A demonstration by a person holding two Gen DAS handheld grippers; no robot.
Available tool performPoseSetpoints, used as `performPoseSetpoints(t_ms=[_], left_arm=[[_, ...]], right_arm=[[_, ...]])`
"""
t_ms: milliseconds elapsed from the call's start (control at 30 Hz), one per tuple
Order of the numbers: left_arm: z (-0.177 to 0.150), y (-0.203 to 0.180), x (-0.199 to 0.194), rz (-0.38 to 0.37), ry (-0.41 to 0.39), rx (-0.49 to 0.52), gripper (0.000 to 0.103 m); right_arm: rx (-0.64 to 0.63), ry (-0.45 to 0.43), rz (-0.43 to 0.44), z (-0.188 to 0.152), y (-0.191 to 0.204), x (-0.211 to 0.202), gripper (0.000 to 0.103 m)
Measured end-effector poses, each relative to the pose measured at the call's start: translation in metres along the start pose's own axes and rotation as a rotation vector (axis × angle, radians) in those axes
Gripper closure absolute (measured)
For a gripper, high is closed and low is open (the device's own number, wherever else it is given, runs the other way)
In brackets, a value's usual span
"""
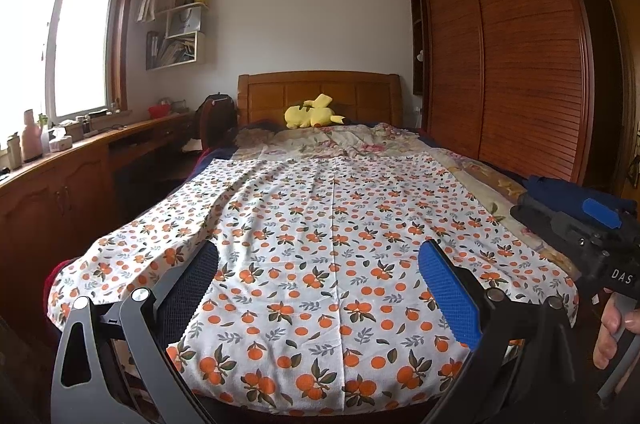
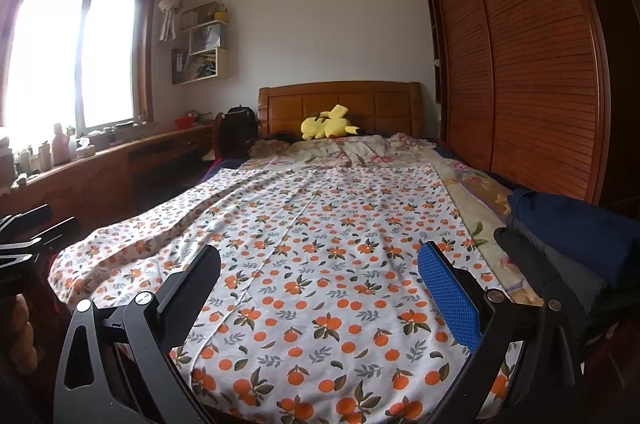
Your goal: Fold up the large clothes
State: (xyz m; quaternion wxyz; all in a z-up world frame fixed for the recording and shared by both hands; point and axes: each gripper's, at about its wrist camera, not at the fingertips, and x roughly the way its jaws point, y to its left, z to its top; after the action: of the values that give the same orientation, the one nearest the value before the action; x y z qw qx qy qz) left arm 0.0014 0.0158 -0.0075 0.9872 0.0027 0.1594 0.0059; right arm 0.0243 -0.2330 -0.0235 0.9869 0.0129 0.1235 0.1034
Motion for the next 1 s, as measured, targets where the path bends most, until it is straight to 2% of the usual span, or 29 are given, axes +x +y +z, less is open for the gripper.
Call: performPoseSetpoints(t_ms=[1000], left_arm=[[-0.0033,0.0046,0.0024,-0.003,0.004,-0.001,0.003]], right_arm=[[-0.003,0.012,0.004,-0.0066,0.0055,0.0030,0.008]])
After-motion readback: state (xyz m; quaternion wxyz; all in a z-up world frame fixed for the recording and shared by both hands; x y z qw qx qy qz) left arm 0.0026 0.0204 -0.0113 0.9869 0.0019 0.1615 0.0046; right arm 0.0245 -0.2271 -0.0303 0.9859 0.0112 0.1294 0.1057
